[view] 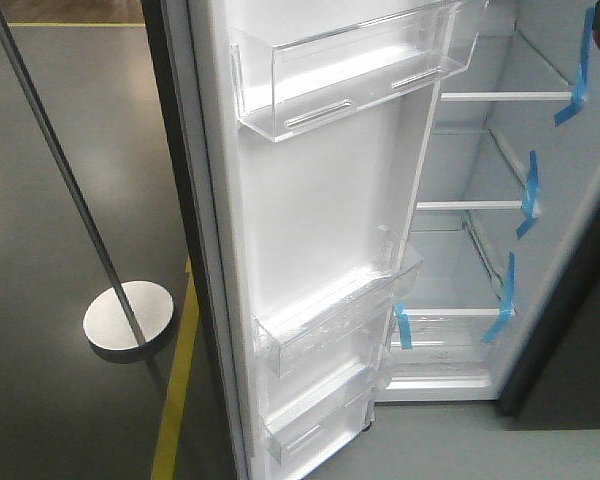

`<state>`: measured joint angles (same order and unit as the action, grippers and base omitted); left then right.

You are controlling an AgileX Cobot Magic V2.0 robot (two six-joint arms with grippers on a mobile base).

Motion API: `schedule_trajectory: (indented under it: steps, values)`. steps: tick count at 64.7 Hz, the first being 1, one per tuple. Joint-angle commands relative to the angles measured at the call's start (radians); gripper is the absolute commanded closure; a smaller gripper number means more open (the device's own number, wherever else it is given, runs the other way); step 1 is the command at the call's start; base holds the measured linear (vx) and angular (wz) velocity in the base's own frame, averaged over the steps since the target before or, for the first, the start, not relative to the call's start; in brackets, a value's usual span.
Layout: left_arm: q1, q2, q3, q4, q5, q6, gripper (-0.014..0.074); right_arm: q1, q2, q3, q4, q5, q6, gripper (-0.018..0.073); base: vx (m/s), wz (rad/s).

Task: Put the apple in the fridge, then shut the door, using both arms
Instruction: 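Drive closer to the refrigerator door holding the apple in the right gripper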

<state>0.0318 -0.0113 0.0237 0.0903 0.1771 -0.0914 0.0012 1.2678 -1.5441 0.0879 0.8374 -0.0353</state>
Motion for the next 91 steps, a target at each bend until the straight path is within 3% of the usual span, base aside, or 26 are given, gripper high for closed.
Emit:
schedule_trajectory:
  steps: [1,91]
  values:
    - [-0.003,-0.015,-0.017,0.000,-0.076,-0.011,0.0602,-0.001,-0.025,-0.030,0.001,-0.082,-0.004,0.0374,0.04,-0.01]
    - [-0.003,-0.015,-0.017,0.000,-0.076,-0.011,0.0602,-0.001,-0.025,-0.030,0.001,-0.082,-0.004,0.0374,0.03,-0.01]
